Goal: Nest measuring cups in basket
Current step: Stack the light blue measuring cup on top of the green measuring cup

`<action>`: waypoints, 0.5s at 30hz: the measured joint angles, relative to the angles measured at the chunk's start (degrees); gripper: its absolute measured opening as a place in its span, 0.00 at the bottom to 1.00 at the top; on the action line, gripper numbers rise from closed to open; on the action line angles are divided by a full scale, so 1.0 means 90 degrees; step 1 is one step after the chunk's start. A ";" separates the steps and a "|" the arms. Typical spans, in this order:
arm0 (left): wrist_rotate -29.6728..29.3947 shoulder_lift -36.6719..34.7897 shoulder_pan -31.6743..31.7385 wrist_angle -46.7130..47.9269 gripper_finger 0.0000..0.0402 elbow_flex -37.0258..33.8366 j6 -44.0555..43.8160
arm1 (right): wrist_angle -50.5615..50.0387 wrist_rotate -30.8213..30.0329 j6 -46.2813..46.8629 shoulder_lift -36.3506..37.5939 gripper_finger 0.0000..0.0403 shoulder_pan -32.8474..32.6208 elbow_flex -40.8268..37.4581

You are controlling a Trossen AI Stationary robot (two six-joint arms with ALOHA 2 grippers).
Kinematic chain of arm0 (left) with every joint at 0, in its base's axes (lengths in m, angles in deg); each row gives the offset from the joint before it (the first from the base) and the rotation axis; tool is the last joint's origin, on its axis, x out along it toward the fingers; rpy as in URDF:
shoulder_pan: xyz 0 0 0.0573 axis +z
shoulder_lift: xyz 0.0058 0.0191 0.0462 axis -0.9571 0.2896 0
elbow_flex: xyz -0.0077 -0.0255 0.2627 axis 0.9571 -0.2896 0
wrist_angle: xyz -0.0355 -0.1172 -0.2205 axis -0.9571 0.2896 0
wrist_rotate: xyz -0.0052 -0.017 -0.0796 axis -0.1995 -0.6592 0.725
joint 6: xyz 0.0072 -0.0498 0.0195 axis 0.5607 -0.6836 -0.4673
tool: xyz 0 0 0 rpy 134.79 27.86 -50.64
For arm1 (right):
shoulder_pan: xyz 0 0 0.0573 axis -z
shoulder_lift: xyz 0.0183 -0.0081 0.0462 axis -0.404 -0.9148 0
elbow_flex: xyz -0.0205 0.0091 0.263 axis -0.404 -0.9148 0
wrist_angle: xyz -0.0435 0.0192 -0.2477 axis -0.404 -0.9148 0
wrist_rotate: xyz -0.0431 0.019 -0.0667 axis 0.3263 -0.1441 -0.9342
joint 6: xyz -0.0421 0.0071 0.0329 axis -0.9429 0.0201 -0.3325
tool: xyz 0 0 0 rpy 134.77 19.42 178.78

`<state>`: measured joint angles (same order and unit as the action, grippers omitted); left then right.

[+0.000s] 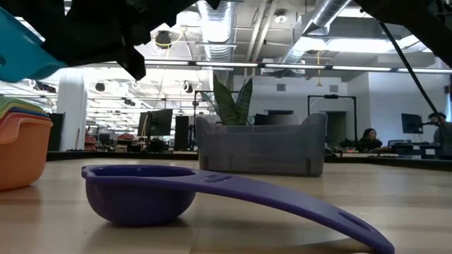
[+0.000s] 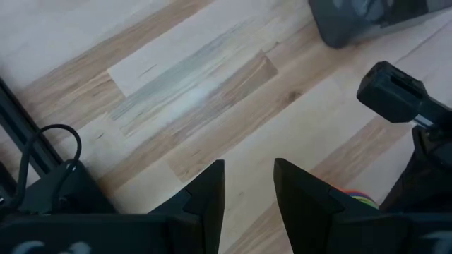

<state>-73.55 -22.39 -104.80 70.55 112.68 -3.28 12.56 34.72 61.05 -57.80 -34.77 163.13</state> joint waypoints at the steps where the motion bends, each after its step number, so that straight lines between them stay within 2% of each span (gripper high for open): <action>1: 0.0001 0.0000 0.0013 0.0002 0.27 0.0000 -0.0002 | 0.0061 -0.0004 0.0000 0.0000 0.08 0.0000 0.0000; 15: 0.0006 0.0000 0.0027 -0.0030 0.27 0.0000 -0.0041 | 0.0222 -0.0051 0.0182 0.0000 0.18 0.0000 0.0000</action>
<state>-73.50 -22.39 -104.56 70.28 112.68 -3.65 14.56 34.26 62.69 -57.80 -34.77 163.13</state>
